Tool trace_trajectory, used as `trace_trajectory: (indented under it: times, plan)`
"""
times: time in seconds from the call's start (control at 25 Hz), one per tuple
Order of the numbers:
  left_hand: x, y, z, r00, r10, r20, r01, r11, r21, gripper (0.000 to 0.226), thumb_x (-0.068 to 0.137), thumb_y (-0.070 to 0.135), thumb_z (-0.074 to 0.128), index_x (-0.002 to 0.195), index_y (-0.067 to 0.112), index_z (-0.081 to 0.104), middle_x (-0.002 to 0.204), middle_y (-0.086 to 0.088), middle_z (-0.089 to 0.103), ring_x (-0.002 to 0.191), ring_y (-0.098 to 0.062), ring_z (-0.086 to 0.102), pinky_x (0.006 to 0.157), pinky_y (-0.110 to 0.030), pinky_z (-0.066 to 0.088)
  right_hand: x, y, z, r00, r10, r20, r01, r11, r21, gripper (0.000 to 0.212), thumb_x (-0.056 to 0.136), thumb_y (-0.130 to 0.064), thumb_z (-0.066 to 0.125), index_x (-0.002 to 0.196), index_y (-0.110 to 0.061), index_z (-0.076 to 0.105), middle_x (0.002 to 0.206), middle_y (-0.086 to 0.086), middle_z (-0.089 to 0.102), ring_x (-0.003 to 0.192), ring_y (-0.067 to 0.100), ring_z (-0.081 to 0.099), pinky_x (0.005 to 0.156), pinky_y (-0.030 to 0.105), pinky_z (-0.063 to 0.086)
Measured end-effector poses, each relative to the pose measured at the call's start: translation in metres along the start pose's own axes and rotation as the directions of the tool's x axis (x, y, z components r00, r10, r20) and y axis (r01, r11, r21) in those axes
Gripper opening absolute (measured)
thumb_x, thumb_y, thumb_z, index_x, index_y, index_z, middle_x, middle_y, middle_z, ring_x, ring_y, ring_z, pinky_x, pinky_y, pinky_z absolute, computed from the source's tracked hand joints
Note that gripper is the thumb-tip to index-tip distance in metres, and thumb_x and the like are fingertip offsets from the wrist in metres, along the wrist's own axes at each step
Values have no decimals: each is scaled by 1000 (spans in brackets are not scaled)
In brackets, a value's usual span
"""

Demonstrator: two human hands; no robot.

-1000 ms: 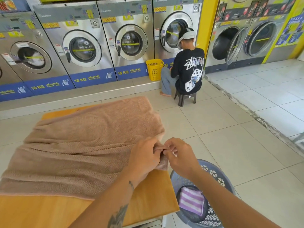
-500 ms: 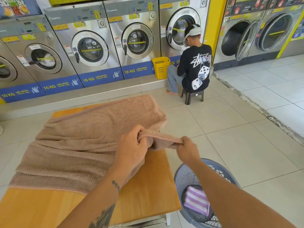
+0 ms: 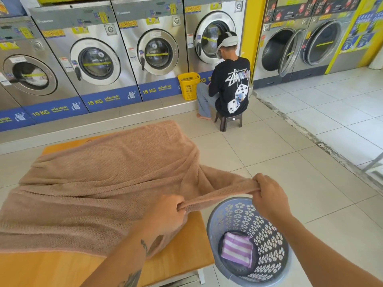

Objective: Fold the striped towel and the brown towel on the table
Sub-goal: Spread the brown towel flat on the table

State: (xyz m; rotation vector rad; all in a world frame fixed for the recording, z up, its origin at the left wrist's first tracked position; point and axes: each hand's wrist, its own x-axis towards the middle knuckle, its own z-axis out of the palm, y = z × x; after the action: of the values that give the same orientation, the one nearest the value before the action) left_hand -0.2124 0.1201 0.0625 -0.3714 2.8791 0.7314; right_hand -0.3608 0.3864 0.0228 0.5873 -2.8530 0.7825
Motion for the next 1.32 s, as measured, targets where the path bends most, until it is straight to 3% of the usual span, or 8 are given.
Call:
trace_trajectory:
  times: [0.08,0.16,0.36,0.56,0.92,1.12,1.2,1.32]
  plan:
    - [-3,-2,9,990,-43,136,42,999,15,15,94,24,53,85,23,65,74,6,61,63,-12,53,56,-28,39,-31,36,22,888,90,452,35,965,-259,18,93,-21,45,99,-23,62,97,-5,61,89,18,61,80,36,54]
    - [-6,-1,15,979,-80,186,85,996,-18,14,92,32,54,95,32,68,90,11,66,80,-8,60,68,-28,47,-54,48,32,732,203,650,-40,966,-256,20,94,-26,50,103,-30,67,117,-7,64,108,17,61,92,35,52]
    - [4,14,13,987,-92,130,109,986,-125,16,97,30,53,108,31,64,100,11,62,89,-7,58,79,-28,47,-44,21,24,745,191,639,-145,982,-125,28,92,-21,54,118,-24,64,123,-2,64,110,22,61,91,32,49]
    - [22,17,7,991,-81,109,98,981,-165,21,98,24,49,112,28,65,109,11,60,105,-10,56,84,-26,42,-17,-8,34,756,203,622,-262,965,4,23,91,-24,54,111,-28,64,115,1,65,100,21,64,89,36,54]
    - [134,-22,-8,1000,-24,-5,23,985,-169,18,98,25,49,104,32,65,105,15,61,95,-7,60,83,-28,50,62,-44,86,700,277,659,-399,916,38,29,89,-14,49,111,-28,62,114,1,63,97,22,67,82,34,55]
    - [205,-39,-1,999,-36,7,36,999,37,53,94,34,56,144,36,39,137,6,35,129,-19,35,111,-41,34,116,-64,128,696,332,637,-483,872,73,40,89,-7,39,120,-21,60,97,3,67,84,21,64,75,33,55]
    - [220,-46,5,995,-81,60,73,990,118,60,92,34,57,147,39,32,137,5,30,128,-20,31,107,-40,34,131,-67,141,702,349,620,-512,853,99,40,90,-5,37,122,-19,58,84,-1,63,78,21,59,69,30,49]
    - [220,-57,9,994,-65,-92,71,996,55,14,96,19,51,106,29,52,109,6,44,99,-16,49,77,-27,41,154,-64,158,688,393,610,-583,800,142,39,92,-5,37,122,-18,59,94,2,59,77,22,56,67,31,48]
